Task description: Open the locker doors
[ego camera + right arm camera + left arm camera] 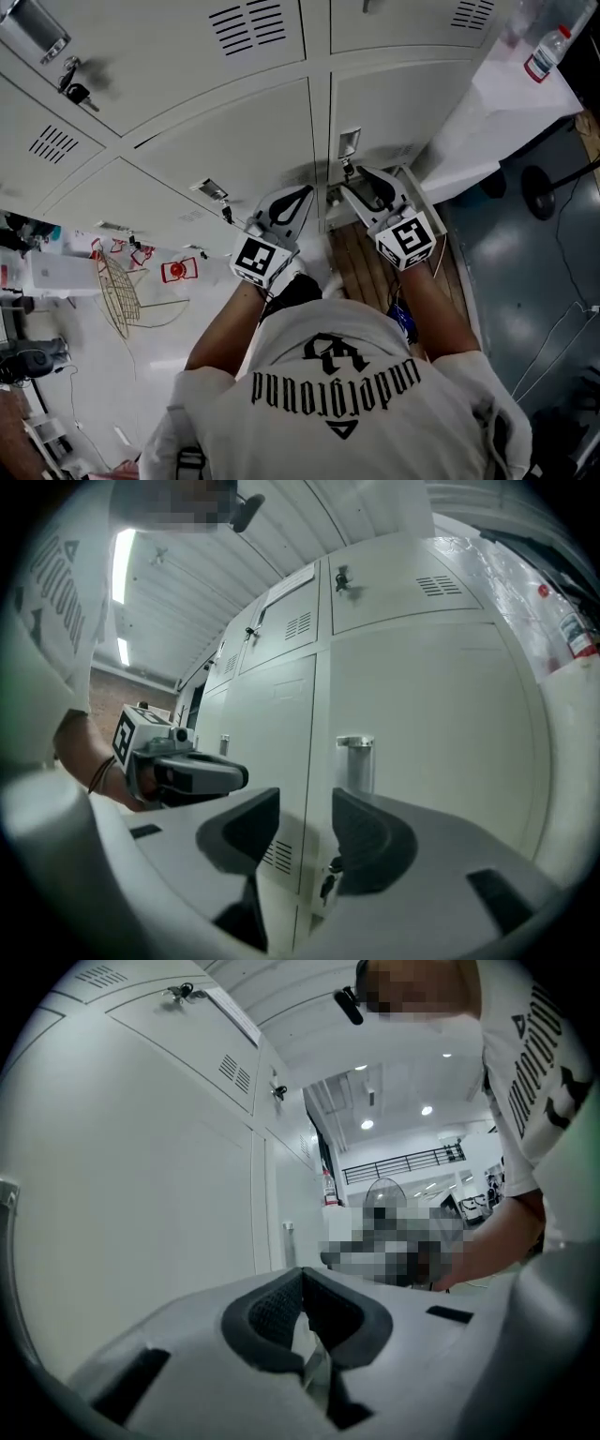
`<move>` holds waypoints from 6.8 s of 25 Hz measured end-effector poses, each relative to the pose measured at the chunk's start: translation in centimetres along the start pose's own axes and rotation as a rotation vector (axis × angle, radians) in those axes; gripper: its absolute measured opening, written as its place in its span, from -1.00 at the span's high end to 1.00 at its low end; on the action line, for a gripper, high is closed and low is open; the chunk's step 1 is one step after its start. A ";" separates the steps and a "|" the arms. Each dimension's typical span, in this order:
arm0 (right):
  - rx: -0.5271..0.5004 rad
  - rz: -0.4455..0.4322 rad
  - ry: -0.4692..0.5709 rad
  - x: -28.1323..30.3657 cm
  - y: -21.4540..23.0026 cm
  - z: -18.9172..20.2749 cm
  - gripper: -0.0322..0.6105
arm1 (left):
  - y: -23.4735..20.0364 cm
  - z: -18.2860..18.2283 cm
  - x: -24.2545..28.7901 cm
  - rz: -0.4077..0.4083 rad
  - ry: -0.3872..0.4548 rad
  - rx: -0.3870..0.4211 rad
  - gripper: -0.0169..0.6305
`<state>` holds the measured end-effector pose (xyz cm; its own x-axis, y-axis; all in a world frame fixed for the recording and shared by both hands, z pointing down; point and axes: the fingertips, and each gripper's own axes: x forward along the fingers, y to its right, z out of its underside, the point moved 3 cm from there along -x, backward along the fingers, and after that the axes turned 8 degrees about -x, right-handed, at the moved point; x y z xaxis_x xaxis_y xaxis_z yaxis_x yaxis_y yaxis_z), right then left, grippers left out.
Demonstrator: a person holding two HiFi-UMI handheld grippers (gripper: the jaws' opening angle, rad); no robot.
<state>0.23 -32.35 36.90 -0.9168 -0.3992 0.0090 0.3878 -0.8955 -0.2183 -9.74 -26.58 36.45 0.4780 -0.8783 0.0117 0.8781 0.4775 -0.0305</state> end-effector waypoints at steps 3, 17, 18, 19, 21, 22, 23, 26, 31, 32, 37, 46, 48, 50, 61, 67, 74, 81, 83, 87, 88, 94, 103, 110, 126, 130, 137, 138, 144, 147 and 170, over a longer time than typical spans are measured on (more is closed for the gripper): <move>0.000 -0.012 0.002 1.7 0.7 0.0 0.31 | -0.9 0.2 0.7 -0.004 -0.006 -0.011 0.92; 0.004 -0.050 0.001 5.9 2.4 0.8 0.35 | -2.6 1.0 2.5 0.011 -0.013 -0.045 0.92; 0.001 -0.047 0.002 5.9 2.4 0.7 0.35 | -2.7 1.1 2.5 0.011 -0.014 -0.048 0.92; -0.001 -0.045 0.000 5.9 2.4 0.7 0.34 | -2.8 1.2 2.6 0.010 -0.016 -0.050 0.92; -0.008 -0.051 0.000 5.9 2.4 0.6 0.35 | -3.0 1.3 2.6 0.009 -0.017 -0.049 0.92; -0.014 -0.054 -0.002 5.9 2.3 0.6 0.34 | -3.1 1.4 2.6 0.009 -0.019 -0.050 0.92; -0.015 -0.055 -0.004 5.8 2.3 0.6 0.32 | -3.1 1.5 2.6 0.010 -0.020 -0.052 0.92; -0.004 -0.042 -0.001 5.6 2.4 0.5 0.29 | -3.2 1.5 2.7 0.014 -0.020 -0.052 0.92; 0.013 -0.035 0.006 5.8 3.3 0.3 0.26 | -3.2 1.5 3.0 0.019 -0.016 -0.049 0.92; 0.008 -0.044 0.004 6.0 3.2 0.3 0.25 | -3.1 1.5 3.1 0.019 -0.015 -0.050 0.92; 0.012 -0.070 0.000 7.0 2.9 0.2 0.22 | -3.0 1.4 3.1 0.021 -0.009 -0.052 0.92; 0.029 -0.031 0.036 7.3 3.5 0.1 0.37 | -3.7 2.4 2.5 0.005 -0.016 -0.087 0.92; 0.025 -0.019 0.038 7.3 3.2 0.1 0.33 | -3.9 2.6 2.6 0.005 -0.020 -0.093 0.92; 0.027 -0.011 0.033 7.3 2.8 0.1 0.25 | -3.8 2.6 2.6 0.009 -0.023 -0.091 0.92; 0.026 0.049 0.020 4.5 0.8 -0.2 0.14 | -1.8 1.9 1.7 0.019 -0.011 -0.077 0.92; -0.006 0.155 0.023 -0.1 -0.4 -0.3 0.22 | 0.2 2.4 2.2 0.046 -0.022 -0.073 0.92; 0.000 0.241 -0.002 -5.5 -0.6 -0.1 0.31 | 4.3 2.9 4.5 0.133 -0.039 -0.066 0.92; -0.004 0.292 -0.047 -9.6 0.2 0.2 0.44 | 8.3 3.2 7.8 0.228 -0.050 -0.065 0.92; 0.000 0.296 -0.051 -10.6 0.4 0.2 0.44 | 9.2 3.3 8.7 0.251 -0.053 -0.060 0.92; 0.016 0.328 -0.064 -13.4 1.1 0.4 0.42 | 10.7 3.1 10.4 0.296 -0.058 -0.045 0.92; 0.024 0.340 -0.068 -14.2 1.5 0.5 0.42 | 11.1 3.0 10.8 0.308 -0.057 -0.042 0.92; 0.042 0.404 -0.099 -19.1 3.9 1.5 0.49 | 13.3 2.9 12.8 0.373 -0.063 -0.031 0.92; -0.001 0.530 -0.128 -25.4 10.3 3.6 0.60 | 14.9 2.7 14.1 0.413 -0.071 -0.024 0.92; 0.006 0.585 -0.137 -27.3 13.9 4.4 0.60 | 14.8 2.8 14.0 0.416 -0.046 0.020 0.92; -0.015 0.631 -0.137 -27.6 14.1 4.0 0.36 | 13.5 2.1 12.0 0.365 -0.032 0.021 0.92; -0.011 0.636 -0.129 -28.0 13.1 3.4 0.17 | 13.0 1.8 11.0 0.344 -0.027 0.020 0.92; -0.012 0.607 -0.070 -26.9 9.9 1.4 0.10 | 11.7 1.0 8.6 0.273 -0.011 0.024 0.92; -0.014 0.597 -0.056 -26.6 9.6 1.0 0.10 | 11.5 0.9 8.2 0.261 -0.010 0.024 0.92; -0.012 0.454 0.038 -22.5 7.2 -1.7 0.12 | 9.4 -1.0 4.0 0.155 0.011 0.010 0.92; -0.002 0.376 0.080 -19.3 5.6 -3.0 0.12 | 7.3 -1.8 1.2 0.078 0.007 0.013 0.92; -0.086 -0.072 0.231 4.1 -14.8 -14.0 0.15 | -4.7 -8.7 -23.1 -0.249 0.109 0.013 0.92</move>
<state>-10.57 -18.02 26.55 -0.9429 -0.2708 -0.1936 0.3205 -0.8958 -0.3079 -25.12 -8.73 27.66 0.2428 -0.9658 -0.0907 0.9688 0.2462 -0.0275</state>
